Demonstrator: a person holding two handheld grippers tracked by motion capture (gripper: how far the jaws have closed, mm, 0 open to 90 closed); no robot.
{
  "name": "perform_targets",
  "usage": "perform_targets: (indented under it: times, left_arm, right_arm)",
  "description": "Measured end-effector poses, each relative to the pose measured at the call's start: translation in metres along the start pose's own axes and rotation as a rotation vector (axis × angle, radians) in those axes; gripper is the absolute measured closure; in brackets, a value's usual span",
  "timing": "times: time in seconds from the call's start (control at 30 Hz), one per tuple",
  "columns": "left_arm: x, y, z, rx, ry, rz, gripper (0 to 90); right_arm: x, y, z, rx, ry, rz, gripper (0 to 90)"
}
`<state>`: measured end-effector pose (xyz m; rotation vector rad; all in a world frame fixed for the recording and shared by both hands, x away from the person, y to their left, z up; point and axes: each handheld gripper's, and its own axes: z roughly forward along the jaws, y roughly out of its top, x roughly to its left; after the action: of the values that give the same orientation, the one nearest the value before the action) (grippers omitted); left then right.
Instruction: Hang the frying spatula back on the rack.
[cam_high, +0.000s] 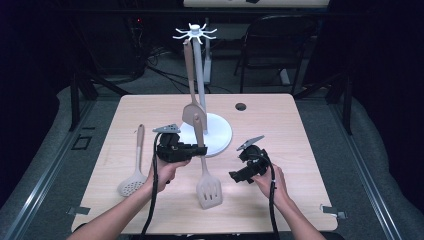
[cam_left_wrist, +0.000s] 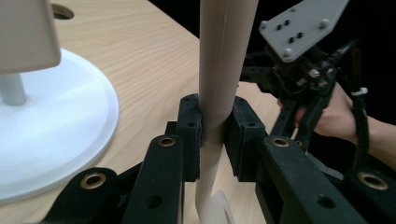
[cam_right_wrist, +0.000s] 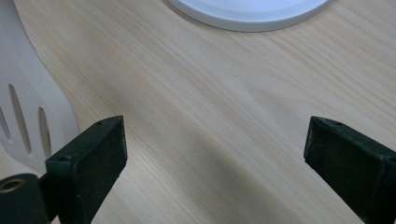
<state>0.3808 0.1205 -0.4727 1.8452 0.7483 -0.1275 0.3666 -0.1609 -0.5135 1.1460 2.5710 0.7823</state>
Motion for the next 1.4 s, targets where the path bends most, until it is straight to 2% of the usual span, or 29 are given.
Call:
perform_targets:
  times: [0.13,0.33,0.37,0.53,0.67,0.97,1.1,1.2,1.4]
  left_arm:
    - [-0.003,0.004,0.000,0.000,-0.017,0.017,76.9]
    - [-0.005,0.012,-0.003,-0.014,-0.004,0.048,77.0]
    - [-0.005,0.017,-0.004,-0.021,0.000,0.061,77.0]
    - [-0.006,0.030,-0.006,-0.019,0.025,0.104,77.0]
    - [-0.005,0.041,-0.004,-0.019,0.030,0.111,77.0]
    - [-0.006,0.058,0.001,-0.006,0.053,0.155,77.0]
    - [-0.008,0.068,0.002,-0.007,0.061,0.176,77.0]
    - [-0.009,0.076,0.002,-0.010,0.069,0.193,77.0]
    - [-0.009,0.088,0.003,-0.015,0.078,0.209,77.1]
  right_arm:
    - [-0.001,0.000,0.000,0.002,-0.006,0.001,5.8]
    - [-0.002,0.000,-0.001,-0.004,-0.018,0.004,6.1]
    - [-0.002,-0.001,-0.002,-0.006,-0.031,0.000,6.2]
    - [-0.004,0.000,0.001,0.006,-0.031,-0.003,6.2]
    - [-0.005,0.000,0.002,0.007,-0.039,0.001,6.0]
    - [-0.009,0.000,0.001,0.008,-0.052,0.003,5.8]
    - [-0.009,0.001,0.001,0.004,-0.042,0.013,5.8]
    - [-0.008,0.001,0.002,0.002,-0.050,-0.001,5.7]
    - [-0.009,0.001,0.001,-0.001,-0.042,0.010,5.7]
